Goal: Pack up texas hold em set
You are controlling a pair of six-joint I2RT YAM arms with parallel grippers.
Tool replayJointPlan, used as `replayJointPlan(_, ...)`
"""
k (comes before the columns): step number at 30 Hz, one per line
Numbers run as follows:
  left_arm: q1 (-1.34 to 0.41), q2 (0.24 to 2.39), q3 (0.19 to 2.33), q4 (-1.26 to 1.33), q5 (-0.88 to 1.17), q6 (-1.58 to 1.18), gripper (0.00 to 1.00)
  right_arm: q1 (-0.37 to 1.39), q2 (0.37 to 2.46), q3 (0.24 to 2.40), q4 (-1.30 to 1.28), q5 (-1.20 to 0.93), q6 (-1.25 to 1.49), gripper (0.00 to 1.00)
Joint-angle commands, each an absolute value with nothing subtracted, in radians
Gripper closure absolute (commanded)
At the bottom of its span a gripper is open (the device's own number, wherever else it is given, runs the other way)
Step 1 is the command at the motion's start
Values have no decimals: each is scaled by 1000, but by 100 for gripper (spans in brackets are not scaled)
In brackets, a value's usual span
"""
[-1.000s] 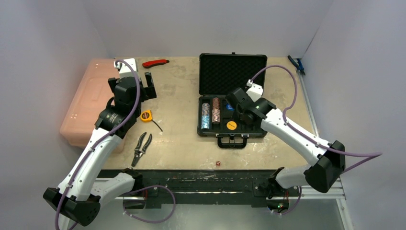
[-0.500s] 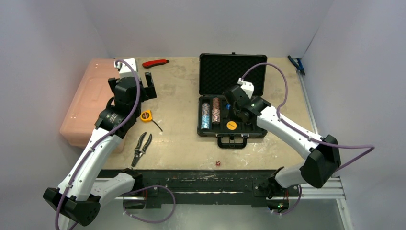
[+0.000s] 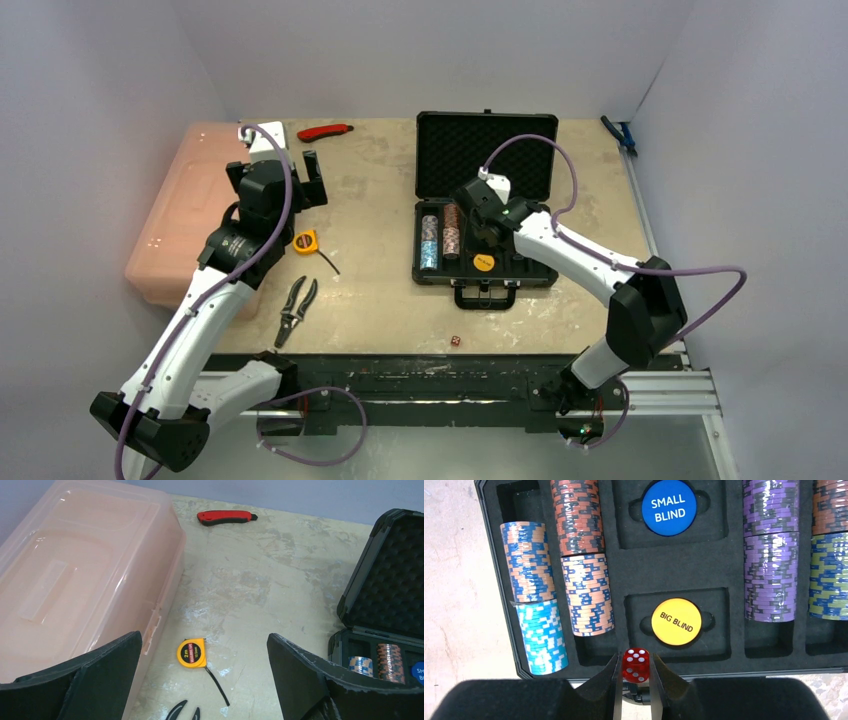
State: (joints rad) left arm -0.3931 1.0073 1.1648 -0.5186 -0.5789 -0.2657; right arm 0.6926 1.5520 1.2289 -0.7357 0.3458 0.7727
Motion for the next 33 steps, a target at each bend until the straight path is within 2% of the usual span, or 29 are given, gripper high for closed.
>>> replayJointPlan(1, -387, 993, 1209, -509, -564, -256, 4, 689, 1574, 1281, -704, 340, 761, 100)
replayJointPlan(19, -388, 985, 1210, -511, -567, -254, 4, 716, 1697, 1311, -645, 235, 772, 100)
replayJointPlan(33, -388, 985, 1210, -511, -573, -251, 4, 731, 1712, 1282, -626, 210, 781, 100)
